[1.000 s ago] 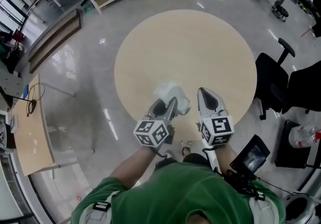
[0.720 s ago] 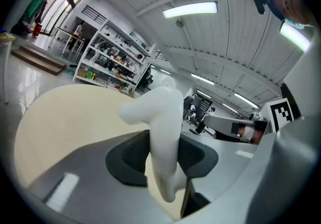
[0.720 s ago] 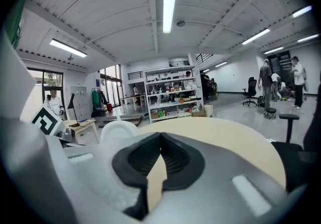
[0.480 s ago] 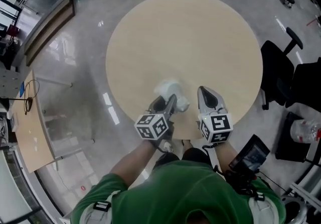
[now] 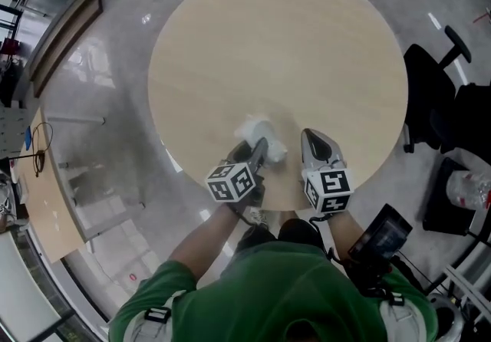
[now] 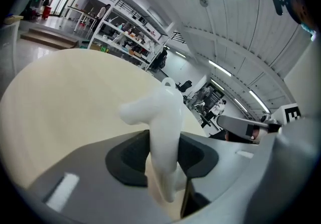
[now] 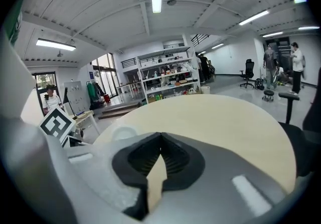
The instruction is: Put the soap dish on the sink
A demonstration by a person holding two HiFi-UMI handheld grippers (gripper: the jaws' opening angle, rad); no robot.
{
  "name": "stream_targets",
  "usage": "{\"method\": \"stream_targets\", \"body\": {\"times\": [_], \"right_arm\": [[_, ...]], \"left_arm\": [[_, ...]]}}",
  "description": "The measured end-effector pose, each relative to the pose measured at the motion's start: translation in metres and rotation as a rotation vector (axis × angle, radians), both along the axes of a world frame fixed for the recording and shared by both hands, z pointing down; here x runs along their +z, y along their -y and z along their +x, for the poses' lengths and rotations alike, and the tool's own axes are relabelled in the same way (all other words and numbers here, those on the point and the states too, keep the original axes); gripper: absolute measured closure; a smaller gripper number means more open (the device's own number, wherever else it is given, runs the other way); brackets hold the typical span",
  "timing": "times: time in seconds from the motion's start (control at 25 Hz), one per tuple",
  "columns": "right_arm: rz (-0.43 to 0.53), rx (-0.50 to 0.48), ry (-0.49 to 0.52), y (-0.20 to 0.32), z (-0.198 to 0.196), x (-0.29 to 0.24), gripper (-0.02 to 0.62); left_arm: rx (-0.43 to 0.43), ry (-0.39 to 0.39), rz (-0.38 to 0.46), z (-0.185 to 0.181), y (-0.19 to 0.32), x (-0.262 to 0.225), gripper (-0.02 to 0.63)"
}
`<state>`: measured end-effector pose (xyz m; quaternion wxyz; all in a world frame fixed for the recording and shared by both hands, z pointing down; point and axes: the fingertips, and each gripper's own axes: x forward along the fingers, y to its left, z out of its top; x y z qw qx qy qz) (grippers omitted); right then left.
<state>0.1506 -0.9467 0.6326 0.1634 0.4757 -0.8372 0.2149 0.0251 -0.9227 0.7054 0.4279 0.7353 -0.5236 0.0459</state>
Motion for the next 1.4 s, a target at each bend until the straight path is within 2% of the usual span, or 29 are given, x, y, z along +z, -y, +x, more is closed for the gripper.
{"method": "stream_targets", "body": {"times": [0.4,0.68,0.88,1.4], "right_arm": [[-0.048,0.008,0.004,0.016,0.011,0.022,0.594],[-0.057,0.0,0.016,0.022,0.013,0.026,0.594],[-0.057,-0.009,0.023,0.022,0.006,0.026,0.594],[-0.048,-0.018,0.034,0.026,0.0,0.023,0.594]], "left_arm": [[-0.002,-0.02,-0.136,0.003,0.009,0.038,0.454],[-0.008,-0.02,-0.199,0.005,0.007,0.052,0.448],[0.015,0.033,-0.219,0.0,0.004,0.054,0.436],[0.058,0.203,-0.343,-0.011,-0.007,0.073,0.359]]}}
